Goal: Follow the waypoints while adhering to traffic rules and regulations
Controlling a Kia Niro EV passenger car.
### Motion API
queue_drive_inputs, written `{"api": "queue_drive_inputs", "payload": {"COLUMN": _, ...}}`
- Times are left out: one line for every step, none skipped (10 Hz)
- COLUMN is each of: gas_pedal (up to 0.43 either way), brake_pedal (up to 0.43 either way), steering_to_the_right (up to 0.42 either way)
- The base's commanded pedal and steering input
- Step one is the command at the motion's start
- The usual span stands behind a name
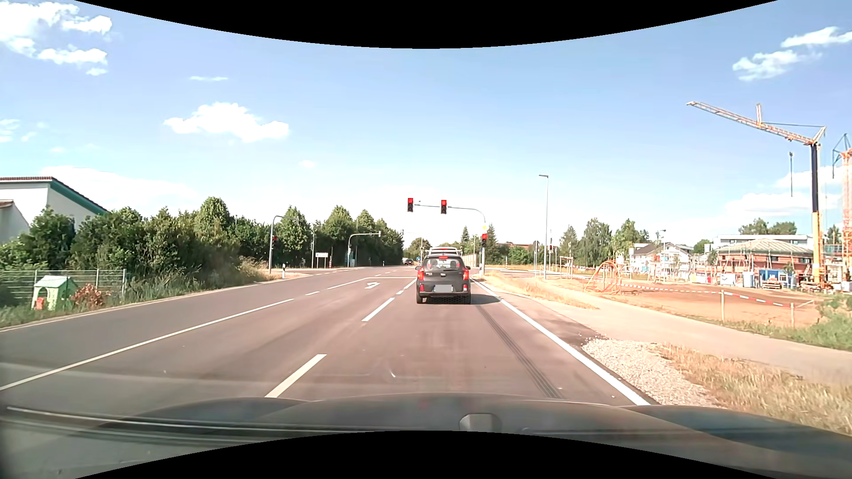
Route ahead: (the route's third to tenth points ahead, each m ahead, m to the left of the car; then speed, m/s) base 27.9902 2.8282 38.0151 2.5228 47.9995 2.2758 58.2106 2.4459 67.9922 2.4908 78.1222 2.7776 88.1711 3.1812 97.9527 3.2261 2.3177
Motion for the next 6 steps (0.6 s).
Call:
{"api": "queue_drive_inputs", "payload": {"gas_pedal": 0.000, "brake_pedal": 0.201, "steering_to_the_right": -0.001}}
{"api": "queue_drive_inputs", "payload": {"gas_pedal": 0.000, "brake_pedal": 0.195, "steering_to_the_right": -0.001}}
{"api": "queue_drive_inputs", "payload": {"gas_pedal": 0.000, "brake_pedal": 0.183, "steering_to_the_right": -0.001}}
{"api": "queue_drive_inputs", "payload": {"gas_pedal": 0.000, "brake_pedal": 0.165, "steering_to_the_right": -0.001}}
{"api": "queue_drive_inputs", "payload": {"gas_pedal": 0.000, "brake_pedal": 0.152, "steering_to_the_right": -0.001}}
{"api": "queue_drive_inputs", "payload": {"gas_pedal": 0.000, "brake_pedal": 0.152, "steering_to_the_right": -0.001}}
